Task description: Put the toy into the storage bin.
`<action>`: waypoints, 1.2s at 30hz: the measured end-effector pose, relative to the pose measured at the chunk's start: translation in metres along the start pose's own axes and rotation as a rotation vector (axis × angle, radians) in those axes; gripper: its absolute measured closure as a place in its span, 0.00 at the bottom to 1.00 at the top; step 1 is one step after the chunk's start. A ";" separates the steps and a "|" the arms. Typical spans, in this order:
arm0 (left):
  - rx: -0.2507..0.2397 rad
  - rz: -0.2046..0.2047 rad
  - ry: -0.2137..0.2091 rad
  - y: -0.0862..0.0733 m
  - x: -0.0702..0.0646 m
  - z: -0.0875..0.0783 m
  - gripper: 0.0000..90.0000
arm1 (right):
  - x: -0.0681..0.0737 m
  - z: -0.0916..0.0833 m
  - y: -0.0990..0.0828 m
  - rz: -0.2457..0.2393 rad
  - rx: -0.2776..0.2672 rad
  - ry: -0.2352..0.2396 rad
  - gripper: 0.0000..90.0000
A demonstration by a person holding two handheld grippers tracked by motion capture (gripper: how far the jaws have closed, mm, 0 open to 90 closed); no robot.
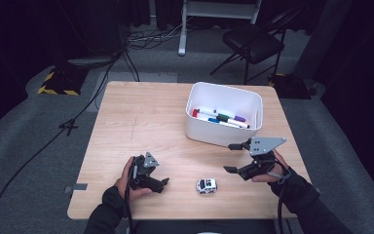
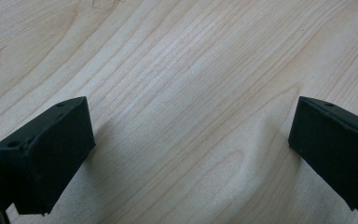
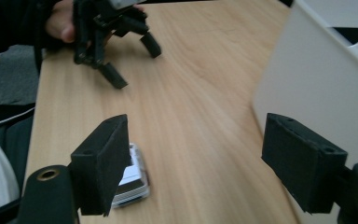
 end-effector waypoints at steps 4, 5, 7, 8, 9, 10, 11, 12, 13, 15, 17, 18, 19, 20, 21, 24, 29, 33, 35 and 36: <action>0.000 0.000 0.000 0.000 0.000 0.000 0.00 | 0.014 0.013 -0.011 -0.004 0.020 0.045 0.26; 0.000 0.000 0.000 0.000 0.000 0.000 0.00 | 0.016 0.016 -0.014 -0.012 0.031 0.051 0.26; 0.000 0.000 0.000 0.000 0.000 0.000 0.00 | 0.022 0.022 -0.020 -0.016 0.049 0.076 0.26; 0.000 0.000 0.000 0.000 0.000 0.000 0.00 | 0.024 0.025 -0.022 -0.016 0.055 0.083 0.26; -0.001 -0.003 -0.002 0.000 0.000 0.000 0.00 | 0.027 0.028 -0.025 -0.020 0.063 0.093 0.26; 0.000 0.000 0.000 0.000 0.000 0.000 0.00 | 0.029 0.032 -0.028 -0.023 0.066 0.100 0.26; 0.000 0.000 0.000 0.000 0.000 0.000 0.00 | 0.031 0.035 -0.031 -0.026 0.075 0.110 0.26; -0.001 -0.005 -0.003 0.000 0.000 0.000 0.00 | 0.033 0.039 -0.034 -0.033 0.089 0.115 0.27; 0.000 0.000 0.000 0.000 0.000 0.000 0.00 | 0.034 0.043 -0.037 -0.043 0.101 0.115 0.27; 0.000 0.000 0.000 0.000 0.000 0.000 0.00 | 0.036 0.049 -0.042 -0.039 0.116 0.126 0.27; 0.000 0.000 0.000 0.000 0.000 0.000 0.00 | 0.036 0.055 -0.047 -0.034 0.130 0.140 0.27; 0.000 0.000 0.000 0.000 0.000 0.000 0.00 | 0.035 0.057 -0.049 -0.040 0.132 0.141 0.27; 0.001 0.000 0.000 0.000 0.000 0.000 0.00 | 0.036 0.059 -0.051 -0.027 0.139 0.144 0.27; 0.000 0.000 0.000 0.000 0.000 0.000 0.00 | 0.034 0.061 -0.052 -0.042 0.137 0.145 0.27; 0.001 0.000 0.000 0.000 0.000 0.000 0.00 | 0.034 0.063 -0.054 -0.030 0.141 0.148 0.27; 0.000 0.000 0.000 0.000 0.000 0.000 0.00 | 0.032 0.069 -0.060 -0.028 0.150 0.146 0.27; 0.000 0.000 0.000 0.000 0.000 0.000 0.00 | 0.030 0.077 -0.067 -0.015 0.167 0.123 0.27; 0.000 0.000 0.000 0.000 0.000 0.000 0.00 | 0.027 0.082 -0.072 -0.033 0.185 0.114 0.28; 0.000 0.000 0.000 0.000 0.000 0.000 0.00 | 0.026 0.083 -0.072 -0.039 0.183 0.115 0.28; 0.000 0.000 0.000 0.000 0.000 0.000 0.00 | 0.025 0.083 -0.072 -0.044 0.180 0.115 0.28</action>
Point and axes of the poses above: each handheld gripper's, and its own axes: z roughly forward along the jaws, y roughly out of its top, x roughly to its left, the point moved 5 cm from there along z, roughly forward along the jaws, and after that the axes turned 12 degrees about z, right-handed, at the moved point
